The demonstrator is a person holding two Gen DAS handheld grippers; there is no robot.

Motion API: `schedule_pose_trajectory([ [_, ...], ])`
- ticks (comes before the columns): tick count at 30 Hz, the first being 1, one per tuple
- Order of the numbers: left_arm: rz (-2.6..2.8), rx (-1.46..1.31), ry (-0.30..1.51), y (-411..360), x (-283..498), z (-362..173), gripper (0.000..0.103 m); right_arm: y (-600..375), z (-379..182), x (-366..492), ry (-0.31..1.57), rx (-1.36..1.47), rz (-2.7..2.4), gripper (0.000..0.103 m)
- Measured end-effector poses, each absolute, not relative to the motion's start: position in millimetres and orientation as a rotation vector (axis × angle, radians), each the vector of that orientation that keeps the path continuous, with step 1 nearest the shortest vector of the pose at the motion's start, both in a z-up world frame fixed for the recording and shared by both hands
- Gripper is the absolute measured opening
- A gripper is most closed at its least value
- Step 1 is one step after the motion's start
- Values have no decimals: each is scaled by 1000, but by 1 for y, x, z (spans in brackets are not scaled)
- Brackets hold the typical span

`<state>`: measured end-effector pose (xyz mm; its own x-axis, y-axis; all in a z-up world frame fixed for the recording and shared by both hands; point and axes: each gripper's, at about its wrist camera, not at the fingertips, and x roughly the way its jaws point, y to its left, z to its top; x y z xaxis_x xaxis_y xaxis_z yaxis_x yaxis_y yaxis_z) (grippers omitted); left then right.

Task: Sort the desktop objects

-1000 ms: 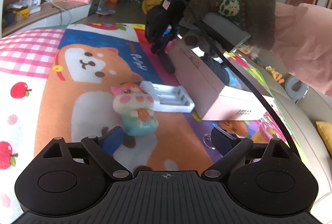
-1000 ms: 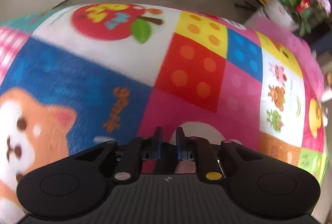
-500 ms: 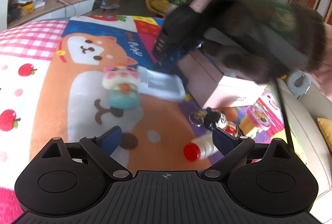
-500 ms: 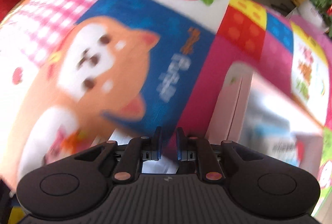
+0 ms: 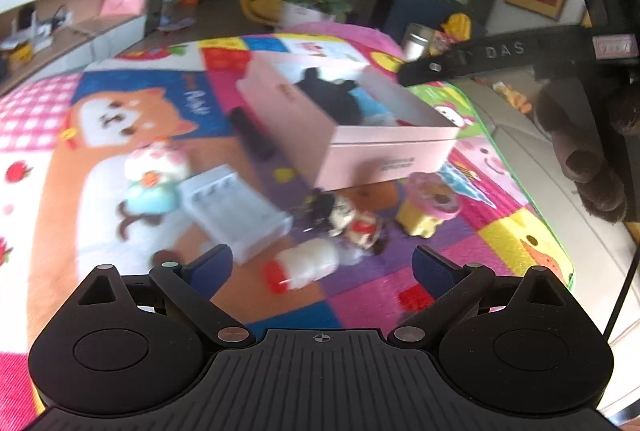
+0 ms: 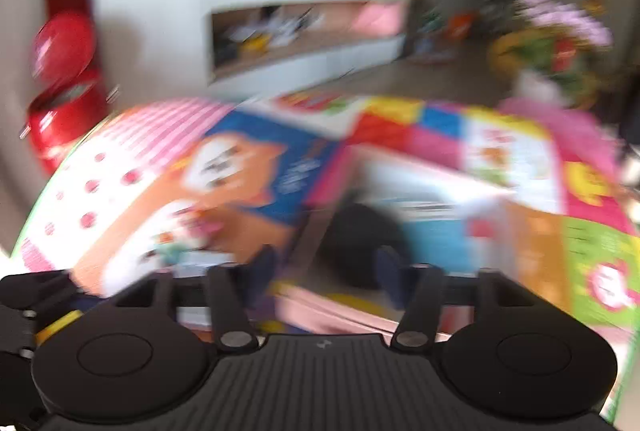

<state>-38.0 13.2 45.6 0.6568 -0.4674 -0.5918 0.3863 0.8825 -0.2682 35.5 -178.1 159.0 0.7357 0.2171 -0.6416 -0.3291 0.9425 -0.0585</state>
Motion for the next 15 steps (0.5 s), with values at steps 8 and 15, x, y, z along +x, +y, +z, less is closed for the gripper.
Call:
schedule_pose_trajectory([
  [8, -499, -49, 642, -3, -22, 59, 100, -307, 102, 52, 697, 294, -45, 84],
  [15, -323, -1, 672, 22, 79, 70, 84, -304, 82, 31, 608, 360, -20, 83],
])
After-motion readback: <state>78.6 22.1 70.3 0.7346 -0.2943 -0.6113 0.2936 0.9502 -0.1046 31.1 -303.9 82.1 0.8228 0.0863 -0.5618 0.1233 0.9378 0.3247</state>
